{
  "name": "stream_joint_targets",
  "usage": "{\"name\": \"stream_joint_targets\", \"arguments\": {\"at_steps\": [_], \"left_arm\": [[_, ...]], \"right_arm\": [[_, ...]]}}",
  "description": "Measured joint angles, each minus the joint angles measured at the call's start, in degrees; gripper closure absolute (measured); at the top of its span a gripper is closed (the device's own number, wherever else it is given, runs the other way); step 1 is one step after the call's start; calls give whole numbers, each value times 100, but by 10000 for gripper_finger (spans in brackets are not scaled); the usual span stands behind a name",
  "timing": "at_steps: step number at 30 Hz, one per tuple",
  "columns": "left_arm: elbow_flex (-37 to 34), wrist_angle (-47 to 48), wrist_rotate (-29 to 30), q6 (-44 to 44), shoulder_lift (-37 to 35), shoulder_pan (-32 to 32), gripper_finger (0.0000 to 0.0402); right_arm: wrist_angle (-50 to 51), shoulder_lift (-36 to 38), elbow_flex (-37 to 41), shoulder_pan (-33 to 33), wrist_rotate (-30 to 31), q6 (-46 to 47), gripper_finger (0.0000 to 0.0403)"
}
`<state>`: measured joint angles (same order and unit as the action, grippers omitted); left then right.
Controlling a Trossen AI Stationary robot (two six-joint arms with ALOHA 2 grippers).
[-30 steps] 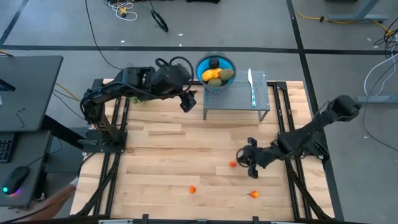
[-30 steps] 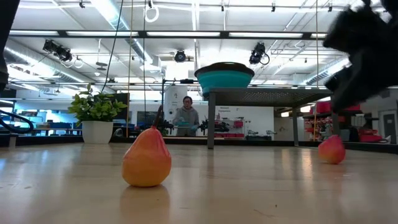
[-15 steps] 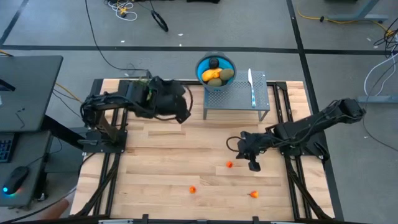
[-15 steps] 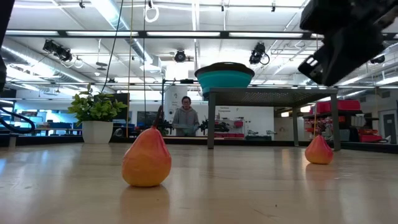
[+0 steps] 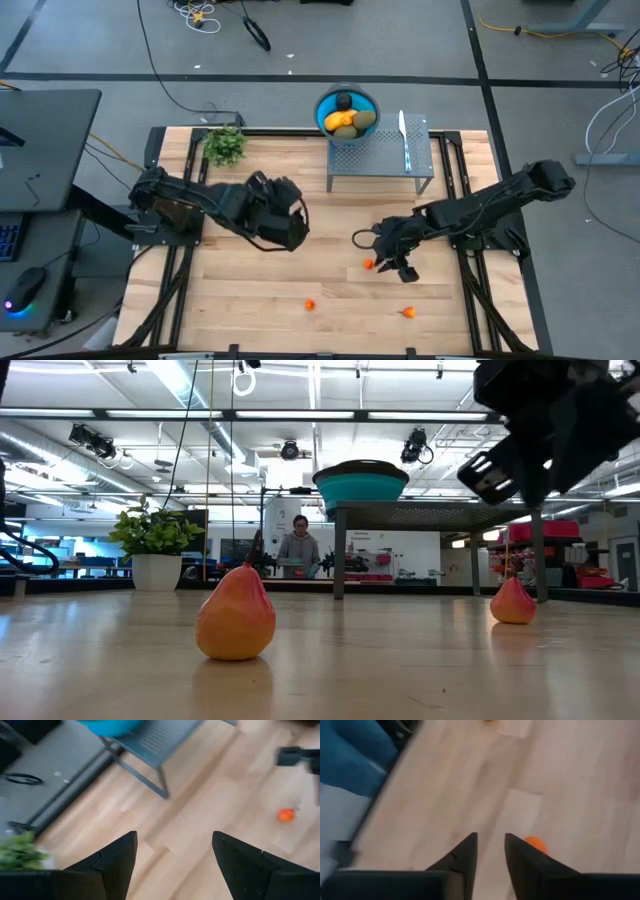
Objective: Pick & Place Fruit
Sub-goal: Put the pear into the strainer bowl
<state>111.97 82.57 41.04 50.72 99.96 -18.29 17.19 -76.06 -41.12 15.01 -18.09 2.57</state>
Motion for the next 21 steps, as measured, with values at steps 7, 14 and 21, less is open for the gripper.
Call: {"name": "stream_joint_targets", "arguments": {"at_steps": [7,14,21], "left_arm": [[-164,-308,-638,-4,23,-12,136],[-164,-444,-613,-218,39,-40,136],[-164,-721,-464,-491,39,-35,137]], "right_arm": [[-453,-358,72,210,1410,-520,240],[-712,-699,386,215,1201,-757,235],[-1274,-938,630,233,1313,-786,237]]}}
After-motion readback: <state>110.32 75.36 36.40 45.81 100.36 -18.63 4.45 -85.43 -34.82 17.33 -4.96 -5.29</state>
